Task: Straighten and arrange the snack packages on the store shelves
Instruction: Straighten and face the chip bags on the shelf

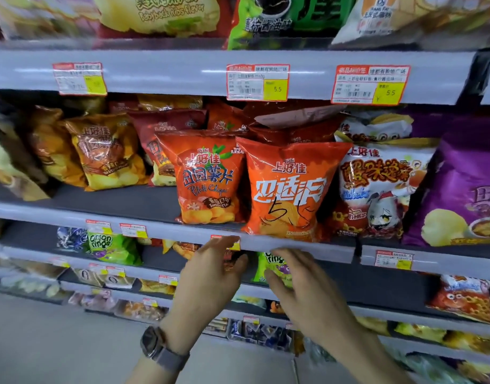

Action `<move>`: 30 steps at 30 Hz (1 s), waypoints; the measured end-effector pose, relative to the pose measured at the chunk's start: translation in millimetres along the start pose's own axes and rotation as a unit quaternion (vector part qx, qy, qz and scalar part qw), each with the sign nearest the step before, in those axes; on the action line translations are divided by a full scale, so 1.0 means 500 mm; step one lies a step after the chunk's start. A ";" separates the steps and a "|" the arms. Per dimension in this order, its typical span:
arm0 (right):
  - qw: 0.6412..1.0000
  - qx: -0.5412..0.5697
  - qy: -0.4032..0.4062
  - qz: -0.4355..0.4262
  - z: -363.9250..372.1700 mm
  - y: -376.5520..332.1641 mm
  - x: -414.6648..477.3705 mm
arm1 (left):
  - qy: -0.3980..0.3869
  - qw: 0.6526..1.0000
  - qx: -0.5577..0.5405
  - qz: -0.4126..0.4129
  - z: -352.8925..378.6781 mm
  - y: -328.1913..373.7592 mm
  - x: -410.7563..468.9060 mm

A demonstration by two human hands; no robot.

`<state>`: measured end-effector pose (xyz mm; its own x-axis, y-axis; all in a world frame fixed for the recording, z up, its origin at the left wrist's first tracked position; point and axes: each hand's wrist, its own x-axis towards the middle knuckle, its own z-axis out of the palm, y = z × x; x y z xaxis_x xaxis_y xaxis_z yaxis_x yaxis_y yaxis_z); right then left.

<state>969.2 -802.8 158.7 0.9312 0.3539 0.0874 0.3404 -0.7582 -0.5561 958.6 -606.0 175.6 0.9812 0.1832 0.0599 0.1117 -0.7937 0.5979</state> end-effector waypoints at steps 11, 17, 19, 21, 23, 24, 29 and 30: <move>0.990 -0.071 -0.017 -0.121 0.062 -0.152 0.132 | 0.044 0.993 0.087 -0.064 -0.109 -0.120 -0.008; 0.987 -0.063 0.033 -0.145 0.131 -0.269 0.206 | 0.051 0.993 0.088 -0.058 -0.208 -0.246 0.057; 0.989 -0.020 0.040 -0.138 0.160 -0.312 0.231 | 0.057 0.993 0.094 -0.050 -0.249 -0.288 0.089; 0.990 0.019 0.048 -0.129 0.192 -0.355 0.267 | 0.070 0.994 0.085 -0.027 -0.291 -0.335 0.122; 0.989 0.050 0.072 -0.118 0.223 -0.395 0.307 | 0.085 0.994 0.066 -0.008 -0.331 -0.384 0.157; 0.989 0.068 0.082 -0.104 0.239 -0.412 0.328 | 0.094 0.994 0.062 -0.006 -0.351 -0.410 0.174; 0.983 0.150 0.099 0.046 0.301 -0.472 0.425 | 0.106 0.994 0.026 -0.005 -0.430 -0.530 0.276; 0.978 0.151 0.124 0.069 0.312 -0.478 0.441 | 0.104 0.994 0.001 -0.016 -0.439 -0.545 0.301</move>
<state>1072.8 -458.5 182.0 0.9813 0.0884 0.1711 0.1903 -0.5804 -0.7918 1041.2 -235.0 197.1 0.9231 0.3251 0.2056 0.1432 -0.7866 0.6006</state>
